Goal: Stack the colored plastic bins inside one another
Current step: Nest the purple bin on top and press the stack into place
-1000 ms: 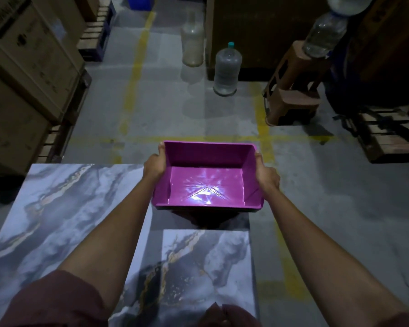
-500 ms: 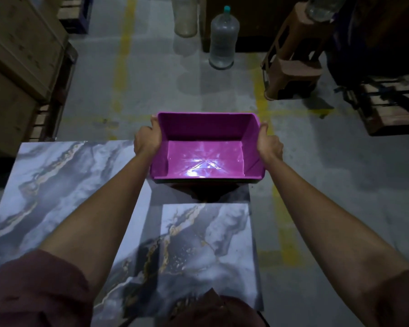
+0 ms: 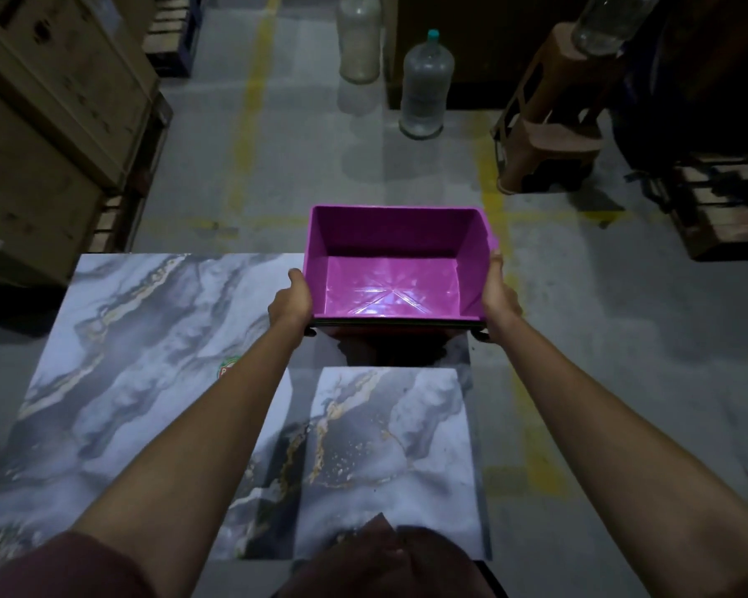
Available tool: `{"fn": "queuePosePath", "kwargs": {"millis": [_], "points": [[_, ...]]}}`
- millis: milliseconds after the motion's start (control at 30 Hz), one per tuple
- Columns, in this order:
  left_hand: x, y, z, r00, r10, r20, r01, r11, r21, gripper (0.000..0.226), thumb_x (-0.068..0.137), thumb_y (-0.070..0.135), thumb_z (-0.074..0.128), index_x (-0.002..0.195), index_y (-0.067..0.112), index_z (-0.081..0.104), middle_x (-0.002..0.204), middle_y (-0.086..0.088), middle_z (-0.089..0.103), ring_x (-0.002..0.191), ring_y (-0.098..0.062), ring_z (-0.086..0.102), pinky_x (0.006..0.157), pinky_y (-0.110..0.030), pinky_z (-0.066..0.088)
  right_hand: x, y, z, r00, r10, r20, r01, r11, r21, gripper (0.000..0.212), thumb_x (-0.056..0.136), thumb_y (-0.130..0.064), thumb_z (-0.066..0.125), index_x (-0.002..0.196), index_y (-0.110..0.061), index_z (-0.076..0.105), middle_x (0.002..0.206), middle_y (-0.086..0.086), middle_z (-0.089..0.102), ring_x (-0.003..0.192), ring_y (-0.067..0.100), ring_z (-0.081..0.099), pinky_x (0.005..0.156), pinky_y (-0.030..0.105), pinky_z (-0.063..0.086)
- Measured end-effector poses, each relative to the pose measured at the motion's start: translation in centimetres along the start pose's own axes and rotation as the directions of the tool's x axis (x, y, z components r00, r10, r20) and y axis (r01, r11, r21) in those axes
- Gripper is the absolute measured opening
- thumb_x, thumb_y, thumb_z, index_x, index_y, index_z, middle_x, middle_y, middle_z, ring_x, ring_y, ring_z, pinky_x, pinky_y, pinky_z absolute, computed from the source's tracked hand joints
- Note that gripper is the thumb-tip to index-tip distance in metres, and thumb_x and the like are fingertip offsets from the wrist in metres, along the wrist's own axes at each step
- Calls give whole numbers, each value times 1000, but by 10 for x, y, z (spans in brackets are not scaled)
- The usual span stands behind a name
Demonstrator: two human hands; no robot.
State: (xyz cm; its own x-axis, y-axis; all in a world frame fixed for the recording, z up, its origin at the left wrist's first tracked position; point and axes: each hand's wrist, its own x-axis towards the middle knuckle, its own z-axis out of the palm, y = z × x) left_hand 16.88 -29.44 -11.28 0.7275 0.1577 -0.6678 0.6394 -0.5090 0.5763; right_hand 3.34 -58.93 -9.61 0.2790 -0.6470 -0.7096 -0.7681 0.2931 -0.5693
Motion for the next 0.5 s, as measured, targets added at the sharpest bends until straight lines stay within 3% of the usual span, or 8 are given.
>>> {"fn": "queuePosePath", "kwargs": {"millis": [67, 200, 333, 433, 500], "points": [[-1, -3, 2, 1000, -6, -14, 5, 1000, -14, 85, 92, 68, 19, 131, 10, 66, 121, -19, 70, 97, -39, 70, 68, -43, 63, -9, 0, 0, 999, -50, -8, 50, 999, 20, 107, 69, -106, 24, 109, -14, 61, 94, 10, 65, 90, 35, 70, 83, 53, 64], [-3, 1, 1, 1000, 4, -23, -4, 1000, -11, 80, 93, 65, 20, 127, 10, 67, 115, -18, 70, 90, -37, 70, 59, -37, 54, 15, 9, -1, 997, -52, 50, 46, 992, 116, 123, 45, -114, 32, 111, -20, 75, 97, 7, 77, 86, 33, 77, 75, 47, 66], [-5, 1, 0, 1000, -2, -24, 2, 1000, -21, 75, 95, 63, 23, 124, 11, 68, 113, -17, 71, 89, -36, 71, 59, -36, 55, 9, 9, -1, 994, -68, 83, 49, 976, 213, 103, 46, -108, 48, 100, -26, 76, 98, 3, 81, 86, 29, 79, 83, 50, 66], [-6, -1, 2, 1000, 6, -29, -7, 999, -35, 73, 95, 62, 24, 121, 11, 69, 111, -16, 72, 88, -35, 70, 58, -35, 54, 15, 11, -1, 997, -61, 40, 51, 978, 203, 110, 37, -113, 46, 96, -25, 76, 98, 4, 80, 86, 30, 79, 84, 52, 65], [-6, -2, 2, 999, 9, -44, -11, 999, -45, 71, 96, 61, 25, 119, 10, 69, 110, -16, 71, 91, -36, 70, 60, -36, 54, 18, 10, 0, 998, -58, 17, 54, 981, 185, 108, 43, -112, 44, 96, -23, 76, 98, 4, 79, 85, 31, 78, 83, 52, 66]]}}
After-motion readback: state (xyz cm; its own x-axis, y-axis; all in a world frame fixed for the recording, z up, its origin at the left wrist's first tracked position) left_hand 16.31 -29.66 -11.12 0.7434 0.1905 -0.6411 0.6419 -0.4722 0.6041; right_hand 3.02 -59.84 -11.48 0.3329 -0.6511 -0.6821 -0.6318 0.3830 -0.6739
